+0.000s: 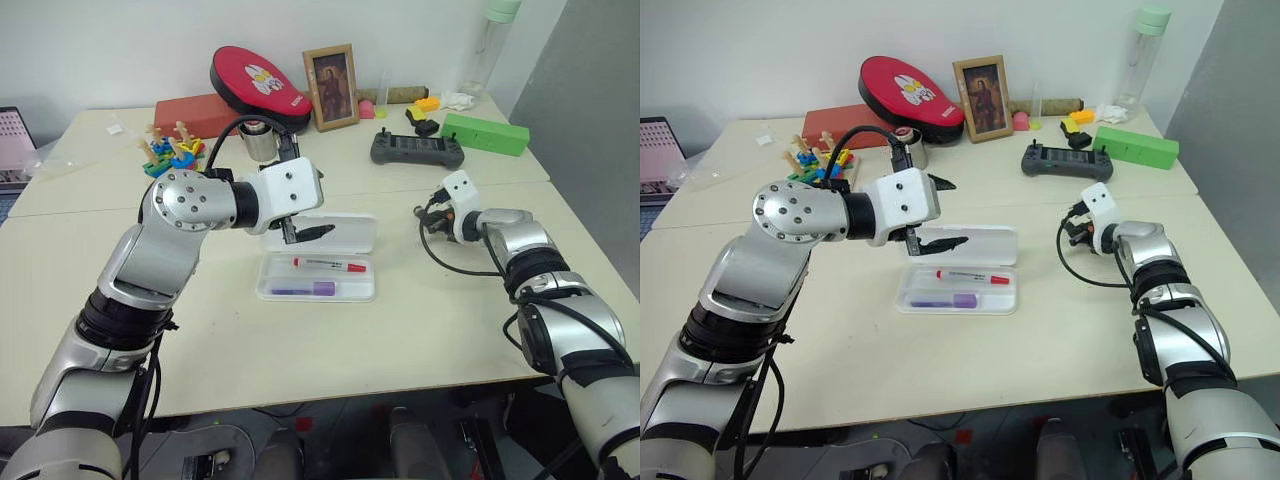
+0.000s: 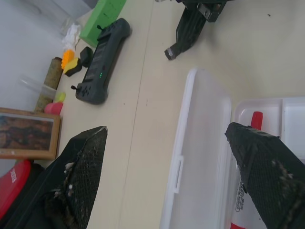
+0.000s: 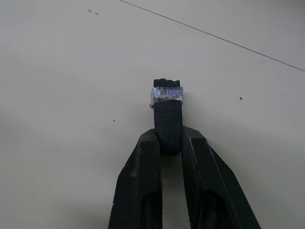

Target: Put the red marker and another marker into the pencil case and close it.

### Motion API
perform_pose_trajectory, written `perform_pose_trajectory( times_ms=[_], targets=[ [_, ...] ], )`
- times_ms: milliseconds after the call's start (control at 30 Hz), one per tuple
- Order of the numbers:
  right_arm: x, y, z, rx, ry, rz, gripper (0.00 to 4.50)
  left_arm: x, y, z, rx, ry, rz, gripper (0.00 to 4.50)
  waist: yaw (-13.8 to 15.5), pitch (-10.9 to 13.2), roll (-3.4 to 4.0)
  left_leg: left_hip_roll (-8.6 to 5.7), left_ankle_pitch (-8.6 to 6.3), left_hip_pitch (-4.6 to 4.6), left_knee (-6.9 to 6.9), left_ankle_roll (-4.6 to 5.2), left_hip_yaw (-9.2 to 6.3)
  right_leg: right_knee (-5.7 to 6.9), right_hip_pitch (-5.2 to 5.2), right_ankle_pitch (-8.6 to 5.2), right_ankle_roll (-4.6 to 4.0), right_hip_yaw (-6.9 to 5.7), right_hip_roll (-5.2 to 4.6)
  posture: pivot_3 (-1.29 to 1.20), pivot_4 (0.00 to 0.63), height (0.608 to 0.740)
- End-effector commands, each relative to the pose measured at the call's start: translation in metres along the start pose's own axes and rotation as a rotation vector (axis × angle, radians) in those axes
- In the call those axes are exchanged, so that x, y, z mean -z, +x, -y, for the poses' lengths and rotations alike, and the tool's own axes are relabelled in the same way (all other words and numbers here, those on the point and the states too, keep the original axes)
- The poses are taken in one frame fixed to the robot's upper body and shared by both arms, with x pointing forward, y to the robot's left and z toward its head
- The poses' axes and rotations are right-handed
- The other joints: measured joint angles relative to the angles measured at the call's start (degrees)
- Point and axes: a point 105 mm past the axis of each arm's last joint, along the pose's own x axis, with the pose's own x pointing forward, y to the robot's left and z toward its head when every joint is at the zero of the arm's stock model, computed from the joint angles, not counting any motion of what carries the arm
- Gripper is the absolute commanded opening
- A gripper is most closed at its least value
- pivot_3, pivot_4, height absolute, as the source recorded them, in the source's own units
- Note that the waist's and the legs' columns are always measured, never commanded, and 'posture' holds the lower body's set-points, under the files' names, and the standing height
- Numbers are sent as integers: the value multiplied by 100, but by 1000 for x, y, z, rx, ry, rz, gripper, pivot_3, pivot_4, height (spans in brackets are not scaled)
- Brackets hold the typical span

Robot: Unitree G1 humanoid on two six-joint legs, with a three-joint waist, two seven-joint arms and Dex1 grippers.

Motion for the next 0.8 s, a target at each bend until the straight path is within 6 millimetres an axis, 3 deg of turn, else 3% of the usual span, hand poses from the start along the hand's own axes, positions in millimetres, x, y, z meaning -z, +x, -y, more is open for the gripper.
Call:
perform_pose_trajectory(
  times_ms=[33, 300, 367, 433, 500, 700, 800],
  targets=[
    [-25, -20, 7, -31, -96, 70, 251, -4, -21, -12, -68, -33, 30, 4245, 1, 0, 0, 0, 0, 0, 0, 0, 0, 0, 0, 0, 0, 0, 0, 0, 150, 740],
    [-30, -62, -29, -231, -214, 84, 251, -12, -36, -12, -90, -150, 89, 4245, 49, 0, 0, 0, -1, -5, 3, 1, 1, -1, 1, 0, 1, -2, -1, 0, 150, 740],
    [-31, -85, -59, -372, -311, 113, 251, -4, -40, -12, -97, -161, 67, 4245, 74, 0, 0, 0, -1, -5, 3, 2, 1, 1, 1, 0, 2, -1, -1, 0, 150, 740],
    [-28, -106, -102, -543, -371, 120, 251, 1, -43, -17, -125, -169, 53, 4245, 92, 3, 4, 0, -3, -2, 2, 4, 1, 2, 2, 0, 3, -2, -1, 0, 150, 740],
    [-24, -117, -127, -635, -389, 117, 251, 1, -44, -22, -147, -178, 57, 4245, 77, 2, 2, 0, -8, -2, 3, 14, 1, 2, 4, -1, 3, -2, -1, 0, 150, 740],
    [-27, -100, -160, -655, -387, 146, 251, 5, -42, -26, -150, -151, 33, 4245, 110, 0, -1, 0, -1, 6, 13, 29, 3, 3, 15, -4, 37, 0, -1, 0, 150, 740],
    [-23, -80, -168, -623, -434, 141, 251, 5, -41, -25, -146, -150, 33, 4245, 115, 0, -1, 0, 8, 6, 13, 31, 3, 4, 16, 2, 42, 0, -1, 0, 150, 740]
  ],
)
